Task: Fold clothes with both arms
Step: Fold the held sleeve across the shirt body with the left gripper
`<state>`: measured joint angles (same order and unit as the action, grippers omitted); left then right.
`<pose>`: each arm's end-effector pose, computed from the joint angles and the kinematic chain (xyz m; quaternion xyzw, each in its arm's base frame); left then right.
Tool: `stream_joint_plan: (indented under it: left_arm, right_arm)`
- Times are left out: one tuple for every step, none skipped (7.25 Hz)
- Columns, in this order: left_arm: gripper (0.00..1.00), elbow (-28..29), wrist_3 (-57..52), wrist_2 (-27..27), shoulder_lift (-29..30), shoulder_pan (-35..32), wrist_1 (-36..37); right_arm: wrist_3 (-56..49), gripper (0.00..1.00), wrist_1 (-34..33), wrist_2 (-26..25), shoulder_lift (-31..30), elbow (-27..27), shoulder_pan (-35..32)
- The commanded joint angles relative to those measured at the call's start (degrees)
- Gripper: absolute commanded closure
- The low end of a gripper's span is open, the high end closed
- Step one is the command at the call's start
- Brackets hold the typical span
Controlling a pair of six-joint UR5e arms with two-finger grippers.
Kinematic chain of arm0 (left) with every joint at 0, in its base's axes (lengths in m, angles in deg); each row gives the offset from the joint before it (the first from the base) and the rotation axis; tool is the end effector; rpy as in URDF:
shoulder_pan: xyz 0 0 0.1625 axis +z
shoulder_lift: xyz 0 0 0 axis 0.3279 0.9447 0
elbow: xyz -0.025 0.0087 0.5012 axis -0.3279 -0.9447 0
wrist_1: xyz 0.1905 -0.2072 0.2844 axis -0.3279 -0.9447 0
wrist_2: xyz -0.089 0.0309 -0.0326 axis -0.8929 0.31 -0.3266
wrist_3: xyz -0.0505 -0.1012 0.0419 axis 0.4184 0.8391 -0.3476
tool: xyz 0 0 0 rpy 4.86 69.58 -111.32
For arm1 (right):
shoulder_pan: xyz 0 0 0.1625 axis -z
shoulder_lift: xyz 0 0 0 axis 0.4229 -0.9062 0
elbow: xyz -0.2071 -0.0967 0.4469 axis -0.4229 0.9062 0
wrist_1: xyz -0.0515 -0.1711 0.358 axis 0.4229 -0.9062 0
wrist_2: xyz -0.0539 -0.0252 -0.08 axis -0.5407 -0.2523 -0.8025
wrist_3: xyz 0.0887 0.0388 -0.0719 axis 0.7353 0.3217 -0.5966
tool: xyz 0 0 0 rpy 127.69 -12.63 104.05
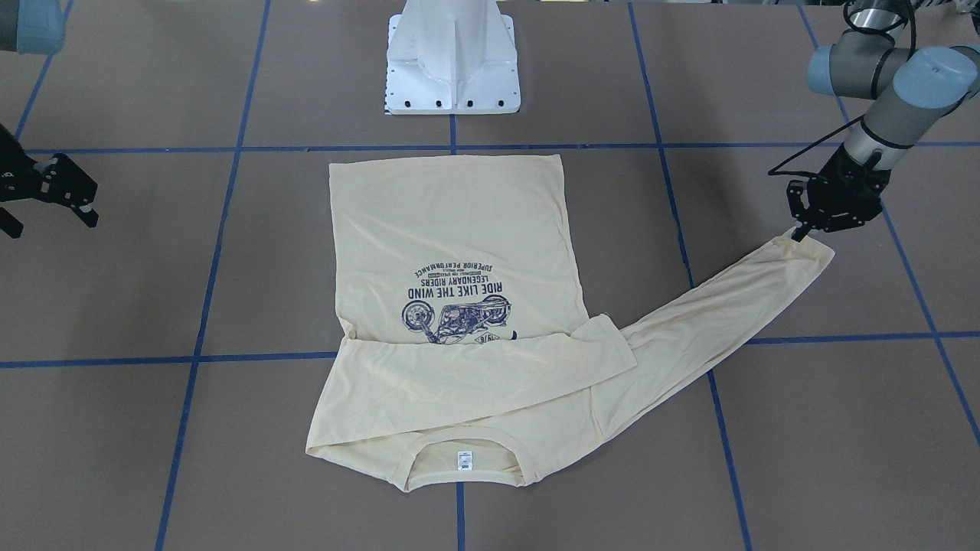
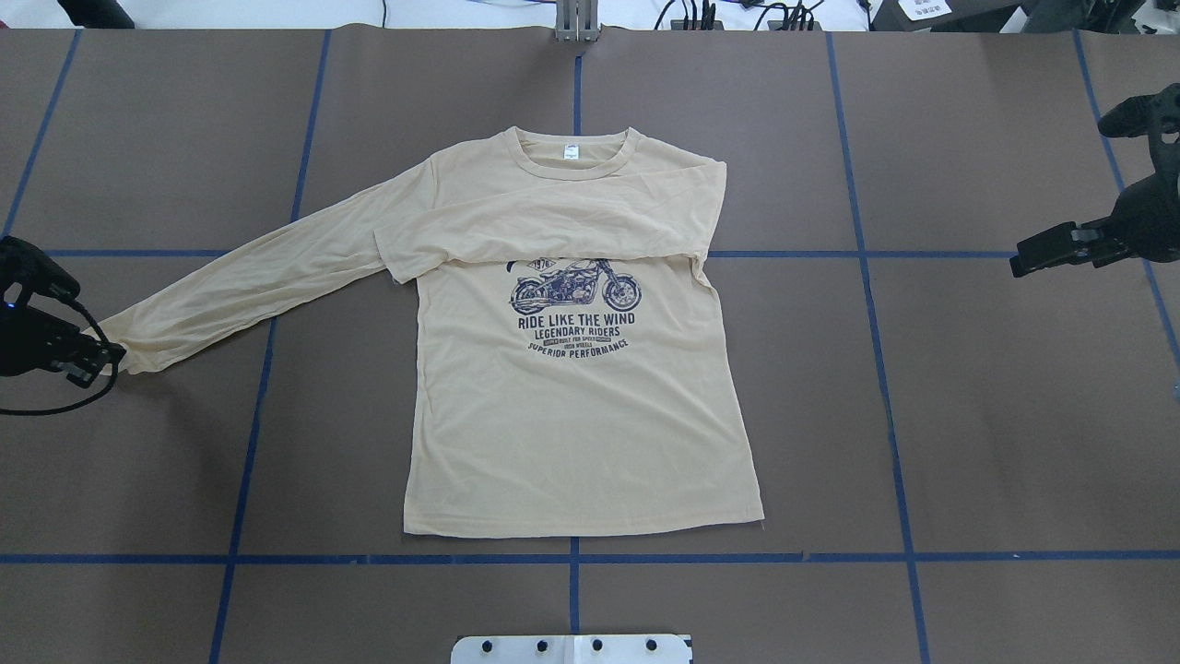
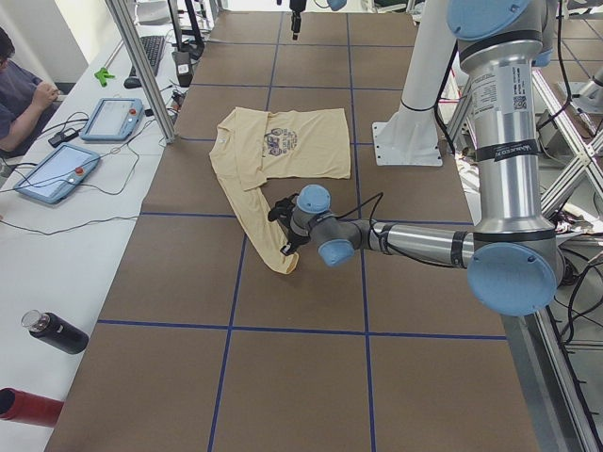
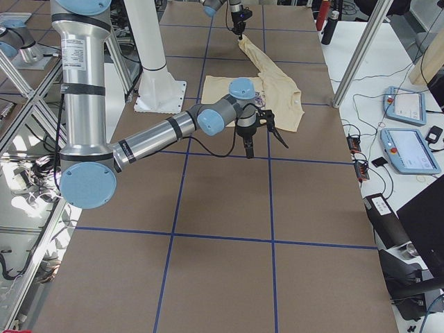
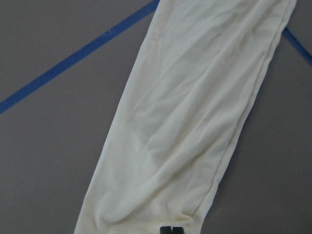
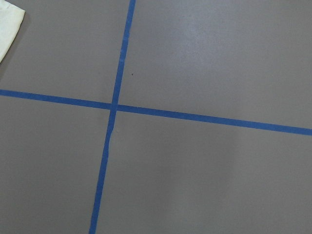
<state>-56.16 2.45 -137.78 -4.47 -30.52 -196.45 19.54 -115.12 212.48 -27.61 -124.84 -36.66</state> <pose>0.2358 -0.4013 0.6375 0.2427 0.3837 0.2414 0.8577 -0.1667 -0.4498 0.5253 0.0999 -0.3884 -0.0254 0.9157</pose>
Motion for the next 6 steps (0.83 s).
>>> stream_joint_plan:
  left_arm:
    - [1.0,-9.1,0.0,0.1,13.9,-0.4,27.9]
    - [1.0,-10.7,0.1,0.2,24.3,-0.3,42.0]
    - [1.0,-10.5,0.8,0.0,32.9,-0.2,51.7]
    - [1.0,-9.5,1.8,-0.3,39.4,0.2,57.7]
    - [1.0,-6.5,5.5,-0.5,45.7,0.7,60.2]
    - [1.0,-1.1,7.3,-2.0,51.8,1.0,60.3]
  right_arm:
    - [0.0,0.01,0.0,0.0,0.2,-0.1,0.0]
    - [0.6,0.01,0.1,0.0,0.3,-0.1,0.0]
    - [1.1,0.01,0.1,0.1,0.6,-0.1,0.0]
    - [1.1,0.01,0.1,0.0,0.6,-0.2,0.0]
    - [1.1,0.01,0.1,0.1,0.6,-0.2,0.0]
    - [1.1,0.01,0.1,0.1,0.6,-0.2,0.0]
